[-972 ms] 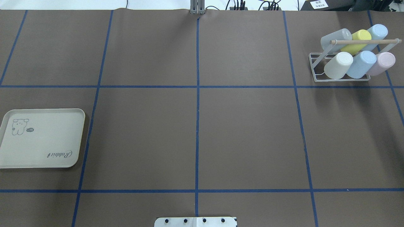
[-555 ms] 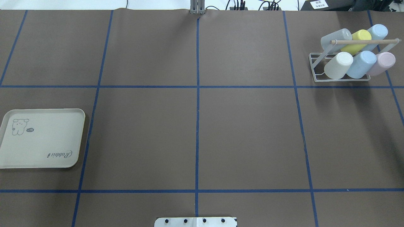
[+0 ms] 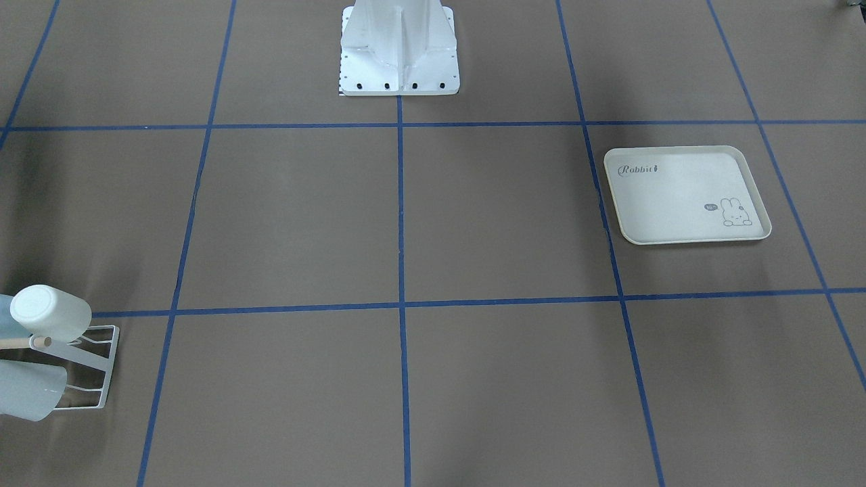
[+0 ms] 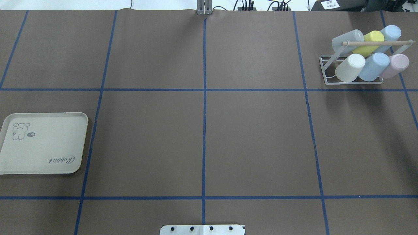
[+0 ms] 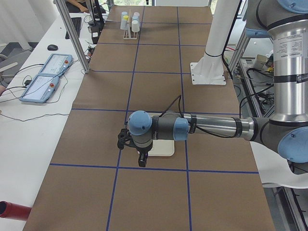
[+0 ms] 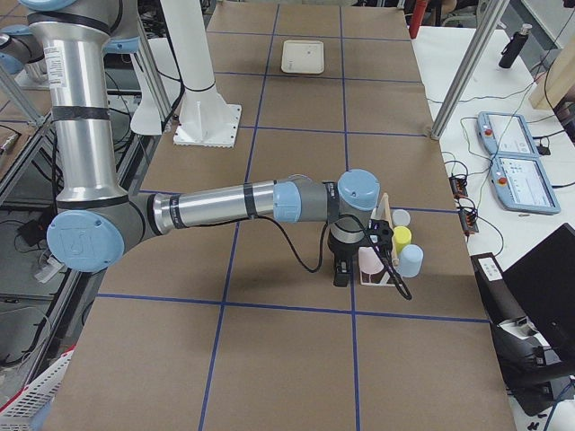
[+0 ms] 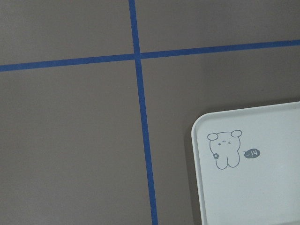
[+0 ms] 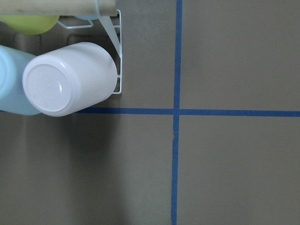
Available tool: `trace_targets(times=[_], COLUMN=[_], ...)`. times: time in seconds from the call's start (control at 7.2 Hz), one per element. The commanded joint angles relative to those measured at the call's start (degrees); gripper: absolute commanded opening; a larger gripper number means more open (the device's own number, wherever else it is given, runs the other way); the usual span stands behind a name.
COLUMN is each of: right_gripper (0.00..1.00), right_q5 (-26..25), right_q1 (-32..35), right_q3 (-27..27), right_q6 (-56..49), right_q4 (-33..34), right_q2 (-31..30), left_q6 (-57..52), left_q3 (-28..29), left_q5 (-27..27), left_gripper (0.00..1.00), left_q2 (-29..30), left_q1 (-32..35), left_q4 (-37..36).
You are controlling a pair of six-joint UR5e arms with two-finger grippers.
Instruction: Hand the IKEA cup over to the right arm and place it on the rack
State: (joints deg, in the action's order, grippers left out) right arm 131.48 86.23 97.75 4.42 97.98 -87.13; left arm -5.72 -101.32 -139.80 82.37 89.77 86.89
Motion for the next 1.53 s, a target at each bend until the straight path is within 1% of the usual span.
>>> trace_targets(times=[0.0, 1.11, 1.39], right_gripper=[1.00, 0.99, 0.99], right_q5=[0.7, 0.8, 0.8], right_q1=[0.0, -0.3, -0.3], right_q3=[0.7, 0.4, 0.3], right_q6=[0.6, 0.7, 0.7], right_q4=[-0.2, -0.2, -0.2], right_q2=[-3.1, -3.4, -3.4], left_q6=[-0.1, -0.2, -0.1], left_q3=[-0.5, 0.2, 0.2], left_q5=[0.3, 0.4, 0.2], left_gripper=[1.00, 1.00, 1.00], left_q2=[0.1, 0.5, 0.5], left_q1=[0.0, 0.0, 0.0], left_q4=[0.0, 1.0, 2.8])
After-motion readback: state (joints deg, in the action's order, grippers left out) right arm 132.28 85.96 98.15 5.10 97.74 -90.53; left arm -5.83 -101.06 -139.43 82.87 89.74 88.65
